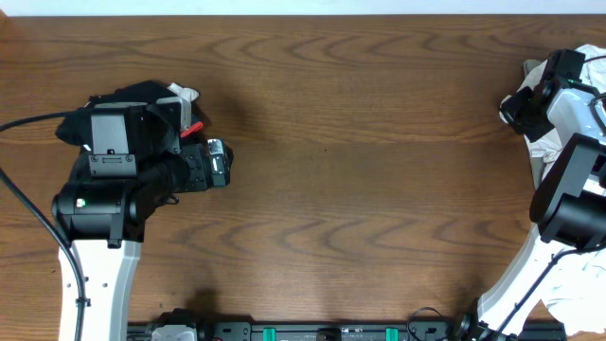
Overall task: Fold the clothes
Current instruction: 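Reach the right gripper to the white T-shirt and grasp its edge, then drag the white T-shirt leftward to the table center with the right gripper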
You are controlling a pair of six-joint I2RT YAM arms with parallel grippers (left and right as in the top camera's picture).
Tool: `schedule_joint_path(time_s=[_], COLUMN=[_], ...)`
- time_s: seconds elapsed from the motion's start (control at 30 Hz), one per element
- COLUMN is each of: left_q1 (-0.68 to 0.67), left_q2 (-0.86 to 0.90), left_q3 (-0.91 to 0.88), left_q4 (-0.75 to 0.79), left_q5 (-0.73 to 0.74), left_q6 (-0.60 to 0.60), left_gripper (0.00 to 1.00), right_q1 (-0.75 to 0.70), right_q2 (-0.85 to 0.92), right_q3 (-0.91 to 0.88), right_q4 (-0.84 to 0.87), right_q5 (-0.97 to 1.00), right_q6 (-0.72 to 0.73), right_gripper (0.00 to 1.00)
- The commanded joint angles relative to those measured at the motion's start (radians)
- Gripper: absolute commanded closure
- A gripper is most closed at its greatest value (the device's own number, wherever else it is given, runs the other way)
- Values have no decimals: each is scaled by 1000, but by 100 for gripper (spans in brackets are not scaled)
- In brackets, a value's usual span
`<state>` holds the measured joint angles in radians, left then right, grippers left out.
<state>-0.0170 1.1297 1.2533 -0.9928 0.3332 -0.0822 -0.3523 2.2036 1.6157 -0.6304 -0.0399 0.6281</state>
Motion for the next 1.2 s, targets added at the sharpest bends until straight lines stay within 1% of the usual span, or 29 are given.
schedule_joint_path(time_s=[0.0,0.1,0.23,0.4,0.5,0.63,0.8,0.93,1.0,1.17], left_q1=[-4,-4,-4,-4,-4,-3,32,74,91,118], left_q2=[-10,-10,-10,-10,-11,-34,-85,-130,-146,-163], left_q3=[18,18,18,18,19,24,74,116,126,126], left_q4=[-5,-5,-2,5,7,7,11,15,15,10], left_q5=[-6,-6,-6,-7,-39,-154,-295,-374,-402,-406], left_q6=[2,2,2,2,2,1,-3,-2,-2,-2], left_gripper=[2,2,2,2,2,2,2,2,2,2], right_q1=[13,23,72,212,320,499,734,942,1032,1233], right_q2=[-45,-113,-224,-320,-328,-312,-303,-299,-291,-265], right_q3=[18,19,19,19,19,19,19,19,19,19], right_q4=[13,13,6,-12,-15,-37,-42,-39,-33,-58], right_q5=[-85,-122,-147,-232,-286,-309,-309,-305,-309,-308], right_q6=[-25,-81,-160,-233,-253,-288,-399,-474,-516,-624], right_gripper=[99,99,99,99,99,99,99,99,99,99])
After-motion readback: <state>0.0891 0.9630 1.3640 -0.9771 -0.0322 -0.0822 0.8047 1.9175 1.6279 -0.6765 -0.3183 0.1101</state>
